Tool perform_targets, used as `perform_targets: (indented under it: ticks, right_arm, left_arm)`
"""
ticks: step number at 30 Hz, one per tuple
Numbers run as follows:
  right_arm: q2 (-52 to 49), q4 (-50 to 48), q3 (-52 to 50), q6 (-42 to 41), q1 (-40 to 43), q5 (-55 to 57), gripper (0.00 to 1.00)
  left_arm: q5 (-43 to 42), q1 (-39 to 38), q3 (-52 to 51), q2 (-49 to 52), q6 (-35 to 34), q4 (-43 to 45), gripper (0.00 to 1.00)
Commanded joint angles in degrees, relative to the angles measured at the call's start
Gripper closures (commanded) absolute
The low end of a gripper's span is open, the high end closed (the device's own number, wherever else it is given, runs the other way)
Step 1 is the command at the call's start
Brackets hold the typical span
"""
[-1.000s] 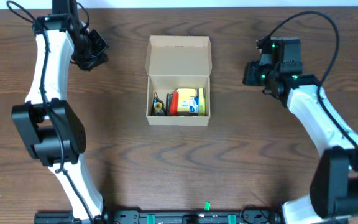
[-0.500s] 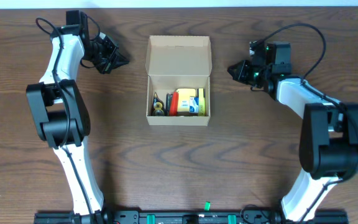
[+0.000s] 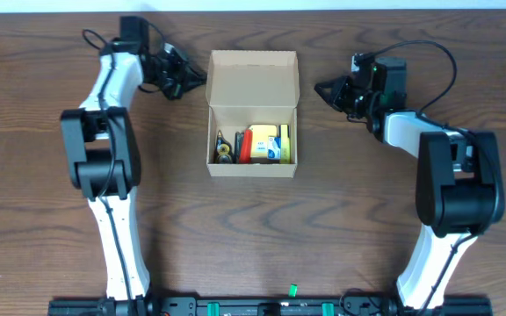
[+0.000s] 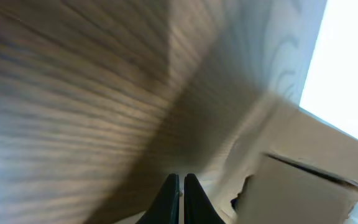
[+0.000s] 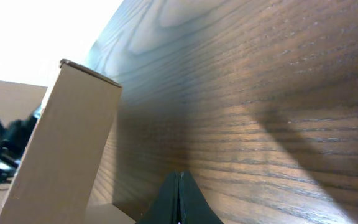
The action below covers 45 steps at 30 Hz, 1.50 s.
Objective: Pack container
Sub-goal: 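Raise both grippers to the box lid's far edge and grip the flaps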
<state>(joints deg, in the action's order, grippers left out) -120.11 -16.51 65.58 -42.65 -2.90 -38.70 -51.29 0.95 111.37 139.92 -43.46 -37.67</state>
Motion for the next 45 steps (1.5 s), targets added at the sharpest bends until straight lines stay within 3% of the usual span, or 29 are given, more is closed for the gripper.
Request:
perform_targets:
  ticks: [1, 16, 26, 35, 45]
  right_arm:
    - [-2.7, -1.3, 1.2, -3.9, -1.1, -0.8, 0.99]
    - [-8.6, -3.4, 9.9, -6.6, -6.0, -1.2, 0.99]
    - [-8.6, -5.3, 10.2, -5.9, -6.5, -4.6, 0.99]
    - [-8.2, -10.9, 10.5, -5.4, -6.8, -10.1, 0.99]
    - [-3.7, -10.9, 10.5, -3.0, -6.8, -12.8, 0.99]
  left_arm:
    - [-1.4, -1.0, 0.9, 1.5, -2.0, 0.2, 0.94]
    - [-3.7, -1.8, 0.9, 1.9, -2.0, 0.3, 0.94]
    - [-9.0, -2.5, 0.9, 1.9, -1.9, 2.4, 0.94]
    - [-17.7, -1.7, 1.0, 1.1, 3.7, 2.3, 0.94]
    - [-17.8, -0.5, 1.0, -6.0, 11.8, -3.2, 0.94]
